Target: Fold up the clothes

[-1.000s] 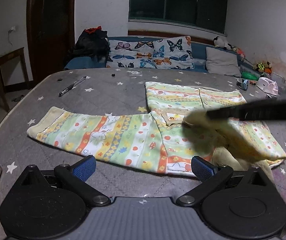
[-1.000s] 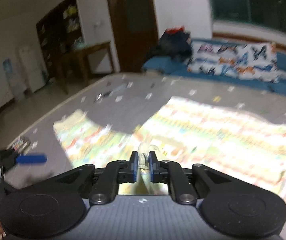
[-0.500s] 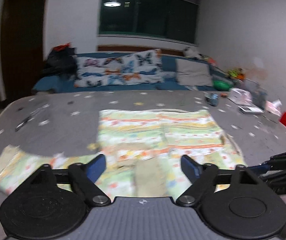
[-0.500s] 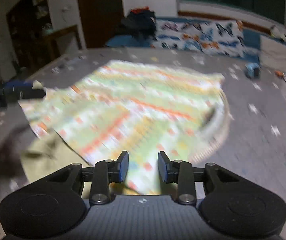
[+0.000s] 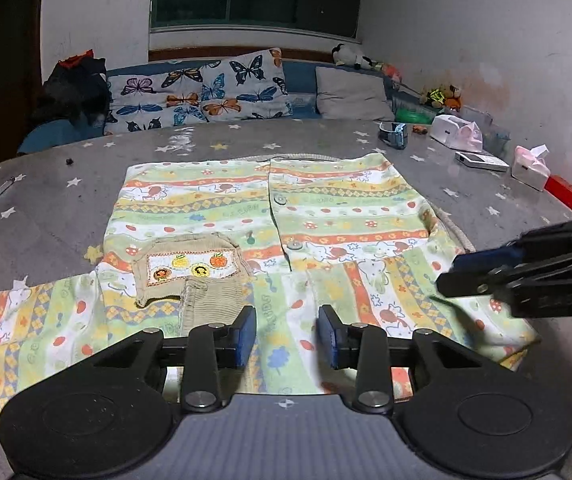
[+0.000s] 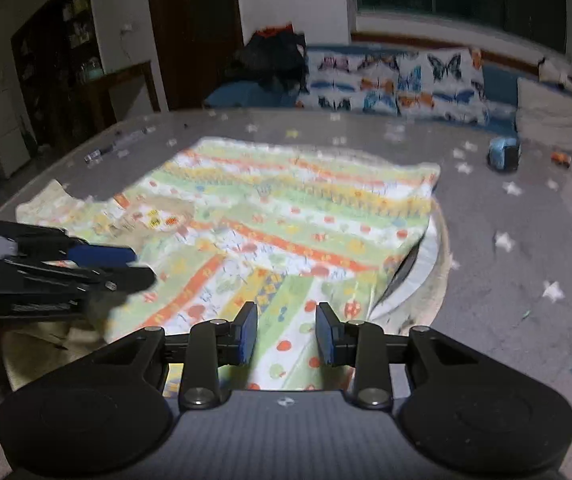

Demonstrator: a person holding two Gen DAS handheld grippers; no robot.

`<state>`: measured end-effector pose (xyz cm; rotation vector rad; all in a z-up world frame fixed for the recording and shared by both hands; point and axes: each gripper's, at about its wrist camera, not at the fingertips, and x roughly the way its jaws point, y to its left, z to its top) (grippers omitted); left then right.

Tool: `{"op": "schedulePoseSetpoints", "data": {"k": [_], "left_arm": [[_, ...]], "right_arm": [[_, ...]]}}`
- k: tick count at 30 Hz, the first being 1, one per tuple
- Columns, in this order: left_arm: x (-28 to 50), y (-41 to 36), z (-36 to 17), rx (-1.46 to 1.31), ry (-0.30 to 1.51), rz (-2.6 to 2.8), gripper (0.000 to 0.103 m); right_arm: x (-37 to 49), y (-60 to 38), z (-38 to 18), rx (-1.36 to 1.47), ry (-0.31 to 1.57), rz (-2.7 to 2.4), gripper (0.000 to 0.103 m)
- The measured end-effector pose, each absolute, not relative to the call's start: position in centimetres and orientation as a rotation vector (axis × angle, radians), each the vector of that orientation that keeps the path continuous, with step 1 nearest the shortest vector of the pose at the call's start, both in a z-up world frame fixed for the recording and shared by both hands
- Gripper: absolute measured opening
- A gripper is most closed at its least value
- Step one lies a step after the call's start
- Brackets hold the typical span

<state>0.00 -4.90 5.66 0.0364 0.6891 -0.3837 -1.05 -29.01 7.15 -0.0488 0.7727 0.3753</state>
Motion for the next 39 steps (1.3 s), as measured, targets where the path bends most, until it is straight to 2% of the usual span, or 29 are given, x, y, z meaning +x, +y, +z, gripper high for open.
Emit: {"op": "schedulePoseSetpoints", "data": {"k": [5,13,21,27,34,37,39], "left_arm": [[-1.1,-2.8,7.1,0.032,0.663,-0.329,0.04],[-1.6,5.3,8.1,-0.063,0.658,-0.046,0.044],[-1.4,13.5,7.6,-0.168,0.682,0.249,0.056],[-0.3,17.8,6.8,-0.229,0.703,0.402,0.067],[1.4,19.1,6.3,-0.245,0.722,0.437,0.068],[1.9,19.2,6.1,-0.236,0.718,0.451,0.063],[2.1,19.1,6.0,-0.229,0.704,0.46,0.036]], "right_arm": [[-1.5,-28.1,7.5,-0.071,0.755,0.389,0.032],[-1.4,-22.0,9.0,-0.137,0.703,0.559,0.032],[-1.3,-16.2,7.0,-0.233,0.724,0.647,0.032],[-1.8,-16.6,7.6,-0.23,0.713,0.642,0.032],[-2.4,-17.5,8.1,-0.216,0.708,0.632,0.034],[-2.6,-17.9,8.1,-0.203,0.706,0.627,0.034],[-2.8,-18.1,8.1,-0.193,0.704,0.624,0.034]]}}
